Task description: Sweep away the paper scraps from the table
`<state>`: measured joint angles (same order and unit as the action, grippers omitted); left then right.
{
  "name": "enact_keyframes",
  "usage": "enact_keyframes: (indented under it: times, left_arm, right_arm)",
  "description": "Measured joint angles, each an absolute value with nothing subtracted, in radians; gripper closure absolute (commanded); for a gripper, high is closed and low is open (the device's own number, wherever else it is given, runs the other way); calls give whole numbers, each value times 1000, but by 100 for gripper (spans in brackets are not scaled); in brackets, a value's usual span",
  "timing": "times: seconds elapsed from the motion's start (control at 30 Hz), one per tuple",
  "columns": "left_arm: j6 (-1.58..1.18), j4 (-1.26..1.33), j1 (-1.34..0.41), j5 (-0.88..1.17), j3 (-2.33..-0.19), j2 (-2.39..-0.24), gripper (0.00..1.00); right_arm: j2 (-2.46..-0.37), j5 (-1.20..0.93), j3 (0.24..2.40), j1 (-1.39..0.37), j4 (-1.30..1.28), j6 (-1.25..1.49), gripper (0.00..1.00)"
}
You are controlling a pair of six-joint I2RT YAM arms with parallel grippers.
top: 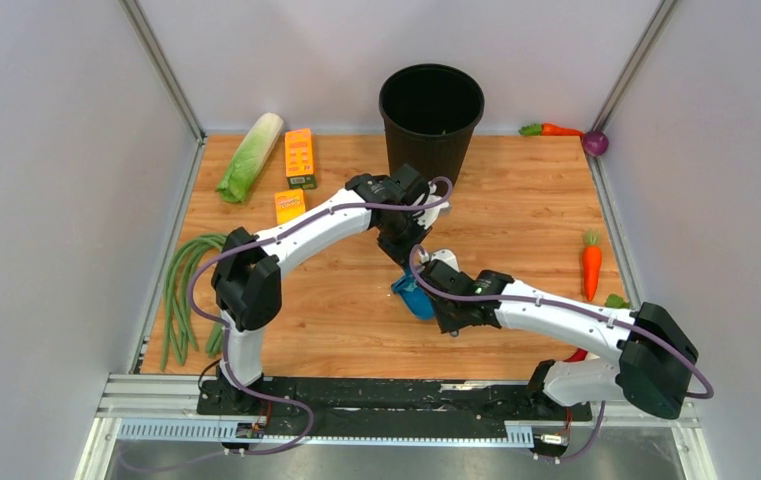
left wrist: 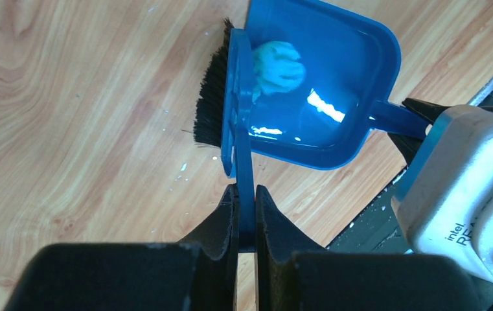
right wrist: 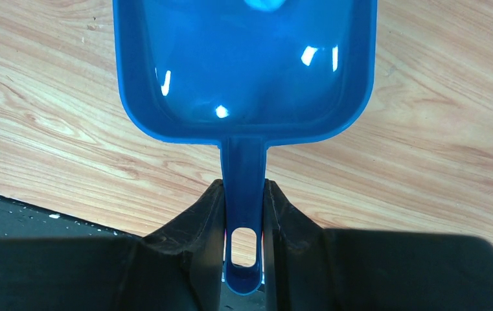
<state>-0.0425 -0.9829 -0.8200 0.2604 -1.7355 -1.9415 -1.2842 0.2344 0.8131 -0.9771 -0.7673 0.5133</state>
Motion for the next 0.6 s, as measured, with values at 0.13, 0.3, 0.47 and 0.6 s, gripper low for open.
enact_keyframes:
  times: [0.13,0.3,0.47,0.6]
  left_arm:
    - [-43,-975,-830,268,-1711,-1923,100]
    - [-51,-982,-830,282,-1697,-1882,100]
    - [-69,-992,-834,316,-1697,-1857,100]
    - [-73,-994,-839,332,-1697,-1850,100]
  right_arm:
    - [-1273,249,801,-979,-764,514,100]
    - [-1253,267,789,-981,-753,514,100]
    - [-1222,303,753,-981,-721,517,100]
    - [-1181,337,719,-981,-684,522,100]
